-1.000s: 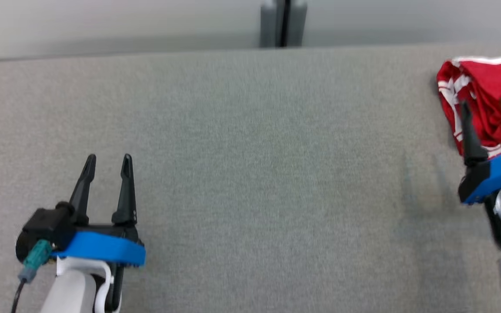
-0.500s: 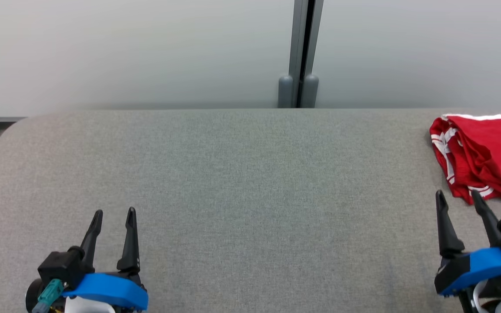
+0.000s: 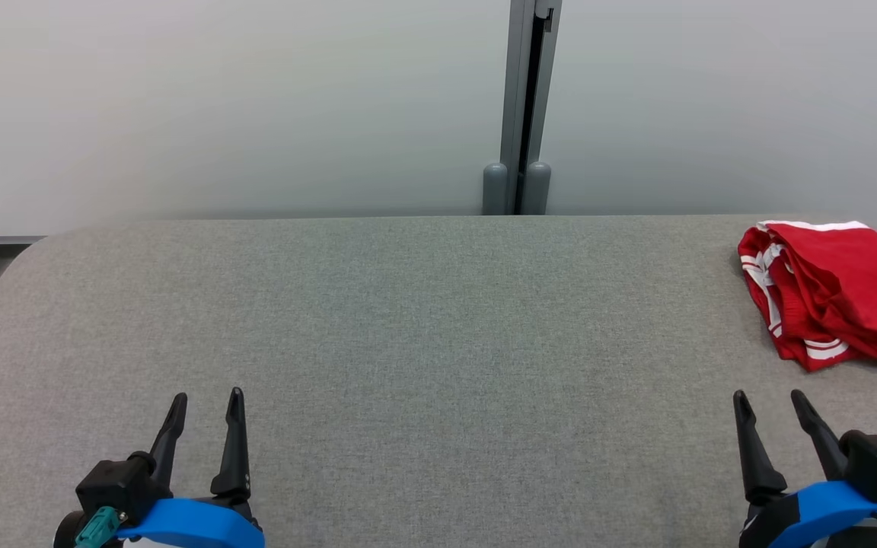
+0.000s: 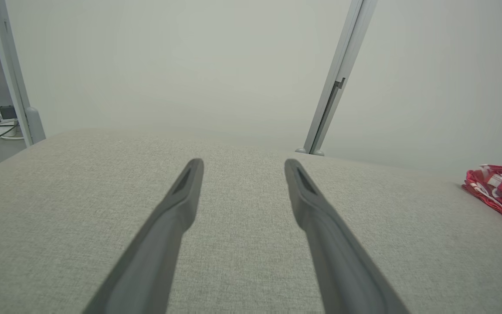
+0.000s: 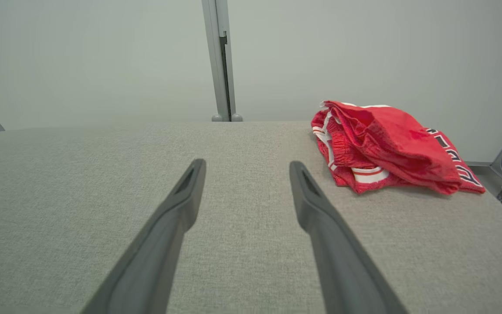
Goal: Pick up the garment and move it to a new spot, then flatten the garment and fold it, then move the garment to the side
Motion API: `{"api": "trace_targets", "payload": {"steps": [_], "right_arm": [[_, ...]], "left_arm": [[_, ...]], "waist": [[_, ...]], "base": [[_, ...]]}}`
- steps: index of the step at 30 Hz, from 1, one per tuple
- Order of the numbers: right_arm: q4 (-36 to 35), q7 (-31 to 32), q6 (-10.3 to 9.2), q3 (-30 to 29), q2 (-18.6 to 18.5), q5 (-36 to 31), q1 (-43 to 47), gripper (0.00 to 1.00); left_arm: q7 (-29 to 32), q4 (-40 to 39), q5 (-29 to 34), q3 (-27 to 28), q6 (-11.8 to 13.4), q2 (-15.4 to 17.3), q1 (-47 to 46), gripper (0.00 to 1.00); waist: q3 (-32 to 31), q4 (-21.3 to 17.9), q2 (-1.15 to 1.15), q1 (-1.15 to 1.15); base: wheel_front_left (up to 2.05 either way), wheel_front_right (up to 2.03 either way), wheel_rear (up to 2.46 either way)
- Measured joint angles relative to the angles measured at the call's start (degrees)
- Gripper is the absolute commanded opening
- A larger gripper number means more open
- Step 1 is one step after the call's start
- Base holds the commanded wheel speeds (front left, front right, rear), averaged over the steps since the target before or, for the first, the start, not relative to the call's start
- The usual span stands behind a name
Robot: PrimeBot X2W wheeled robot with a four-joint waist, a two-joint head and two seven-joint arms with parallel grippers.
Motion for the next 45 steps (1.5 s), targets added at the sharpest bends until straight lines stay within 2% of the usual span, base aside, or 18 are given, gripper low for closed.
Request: {"api": "trace_targets", "payload": {"steps": [28,29,35,45], "right_arm": [[3.3,-1.4,0.00,1.0,0.0,1.2,-0.3,1.00],[3.5,-1.4,0.00,1.0,0.0,1.2,-0.2,0.00],[6.9,-1.2,0.00,1.0,0.6,1.4,0.6,0.00],[7.5,0.2,0.00,0.9,0.6,12.1,0.4,0.00]], "left_arm": [[-0.3,0.9,-0.9,-0.5,0.0,0.2,0.4,1.00],[-0.2,1.1,-0.9,-0.5,0.0,0.1,0.4,0.00],[0.0,3.8,-1.0,-0.6,0.0,-1.1,2.8,0.00],[2.9,3.1,-9.9,1.4,-0.2,-1.9,2.9,0.00]], "waist": [[0.2,-1.2,0.01,0.00],[0.2,-1.2,0.01,0.00],[0.2,-1.2,0.01,0.00],[0.4,-1.3,0.01,0.00]], "base": [[0.00,0.00,0.00],[0.00,0.00,0.00],[0.00,0.00,0.00],[0.00,0.00,0.00]]}}
